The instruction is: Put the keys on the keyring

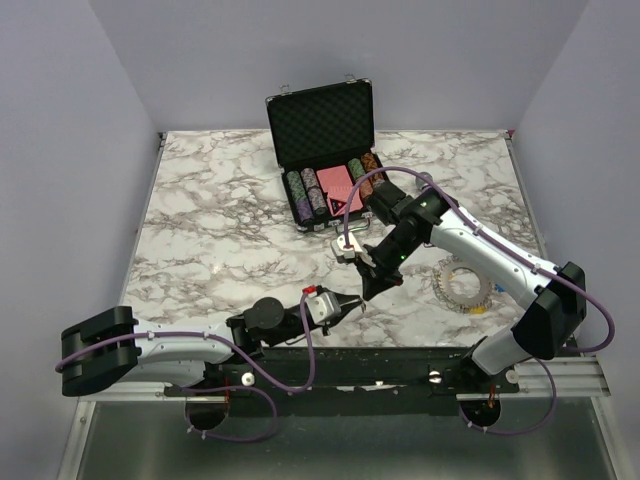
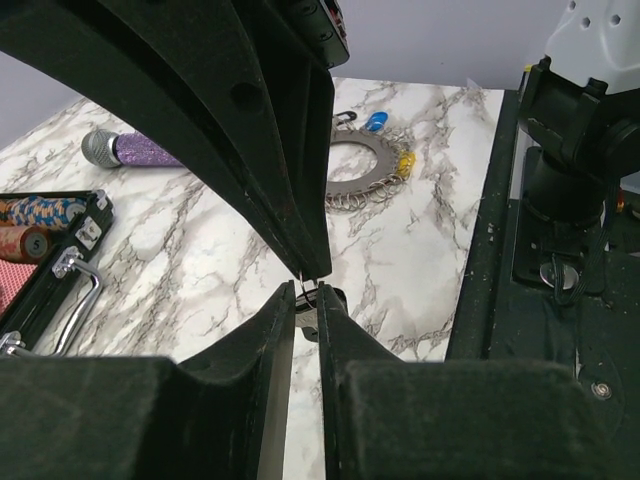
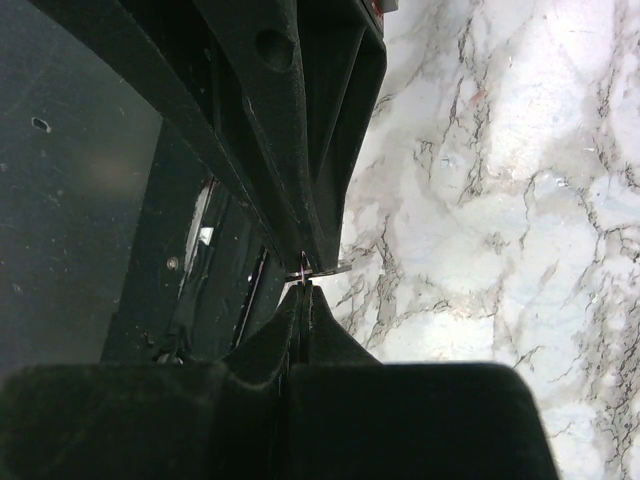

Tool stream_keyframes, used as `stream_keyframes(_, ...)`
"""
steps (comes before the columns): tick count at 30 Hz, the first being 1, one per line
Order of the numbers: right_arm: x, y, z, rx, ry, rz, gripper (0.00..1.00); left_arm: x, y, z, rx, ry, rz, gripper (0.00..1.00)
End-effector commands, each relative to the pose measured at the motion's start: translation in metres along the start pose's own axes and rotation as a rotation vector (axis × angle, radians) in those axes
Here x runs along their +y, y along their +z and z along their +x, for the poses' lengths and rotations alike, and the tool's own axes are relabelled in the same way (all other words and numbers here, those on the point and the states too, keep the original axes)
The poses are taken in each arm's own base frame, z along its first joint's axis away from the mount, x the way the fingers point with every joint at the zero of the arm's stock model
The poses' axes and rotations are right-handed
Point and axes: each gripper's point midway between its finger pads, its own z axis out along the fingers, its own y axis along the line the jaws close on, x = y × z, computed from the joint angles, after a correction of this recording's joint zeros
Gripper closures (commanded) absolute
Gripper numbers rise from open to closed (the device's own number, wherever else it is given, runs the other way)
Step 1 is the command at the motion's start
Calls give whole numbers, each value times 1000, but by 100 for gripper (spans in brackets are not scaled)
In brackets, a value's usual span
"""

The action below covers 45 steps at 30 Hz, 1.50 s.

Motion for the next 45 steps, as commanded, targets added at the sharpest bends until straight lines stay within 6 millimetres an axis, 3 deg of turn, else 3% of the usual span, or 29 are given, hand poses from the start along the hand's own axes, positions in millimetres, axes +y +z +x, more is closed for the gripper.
stream_keyframes(1, 5, -4, -13, -37, -30, -13, 100, -2, 6, -12, -25, -15, 14, 80)
stream_keyframes(5, 6, -4, -13, -41, -32, -19, 100, -1, 6, -9, -12, -18, 8, 88)
stream_keyframes(7, 7, -4, -14, -43, -33, -22, 100, -1, 6, -9, -9, -21, 5, 100)
stream_keyframes(11, 10, -4, -16, -55, -35, -32, 97, 6, 3, -8, -13, -44, -34, 100)
stream_keyframes(14, 10, -9, -21, -92, -10, -25, 83, 15, -7, -14, -74, -110, -98, 100)
stream_keyframes(15, 9, -13, -21, -114, 2, -19, 72, 18, -12, -14, -98, -138, -118, 100)
stream_keyframes(17, 6, -24, -24, -179, 27, -3, 62, 19, -21, -20, -163, -189, -131, 100)
stream_keyframes(23, 5, -36, -34, -343, 1, 17, 60, 23, -45, -47, -379, -294, -135, 100)
stream_keyframes(32, 2, -19, -31, -450, -30, -16, 60, 16, -31, -69, -440, -325, -85, 100)
stream_keyframes(45, -8, -10, -26, -473, 39, 7, 62, 15, -23, -78, -457, -324, -76, 100)
